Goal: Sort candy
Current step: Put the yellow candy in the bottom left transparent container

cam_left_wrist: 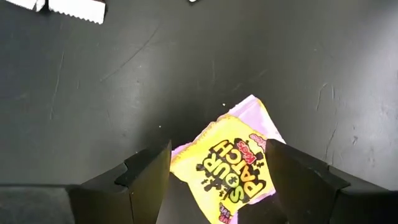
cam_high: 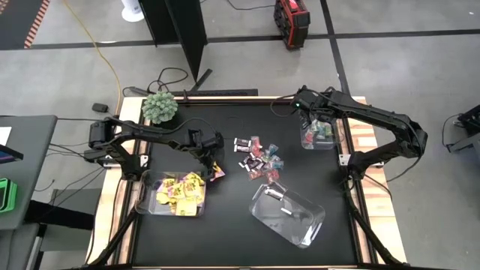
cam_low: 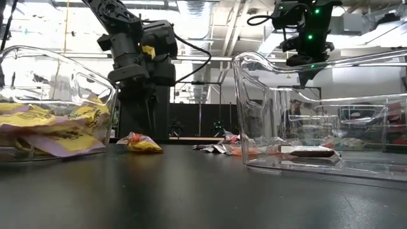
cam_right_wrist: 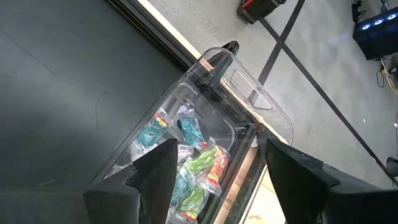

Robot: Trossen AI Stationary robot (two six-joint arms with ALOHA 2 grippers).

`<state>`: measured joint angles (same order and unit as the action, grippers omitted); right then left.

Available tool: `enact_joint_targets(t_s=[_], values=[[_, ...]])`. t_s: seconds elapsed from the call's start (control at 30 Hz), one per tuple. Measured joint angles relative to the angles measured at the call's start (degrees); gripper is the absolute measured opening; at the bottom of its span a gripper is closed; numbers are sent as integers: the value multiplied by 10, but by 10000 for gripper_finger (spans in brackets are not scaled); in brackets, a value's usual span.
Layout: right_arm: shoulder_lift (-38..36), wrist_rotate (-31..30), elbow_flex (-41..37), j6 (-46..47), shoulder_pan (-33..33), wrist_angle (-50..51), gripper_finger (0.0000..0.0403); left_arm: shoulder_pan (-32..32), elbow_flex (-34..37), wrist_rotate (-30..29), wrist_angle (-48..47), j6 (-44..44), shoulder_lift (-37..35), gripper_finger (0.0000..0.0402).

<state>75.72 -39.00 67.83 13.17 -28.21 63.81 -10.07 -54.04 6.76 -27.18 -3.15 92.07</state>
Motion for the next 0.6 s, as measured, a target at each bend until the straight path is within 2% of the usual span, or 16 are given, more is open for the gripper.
enact_joint_targets(t_s=[0.2, 0.43, 0.6], values=[[0, 0, 0, 0, 0, 0, 258, 0, -4, -1, 22, 66, -2, 256], [0, 0, 0, -1, 0, -1, 258, 0, -47, -11, 22, 143, -2, 256], [0, 0, 0, -2, 0, -1, 258, 0, -59, -12, -41, 171, 12, 256]])
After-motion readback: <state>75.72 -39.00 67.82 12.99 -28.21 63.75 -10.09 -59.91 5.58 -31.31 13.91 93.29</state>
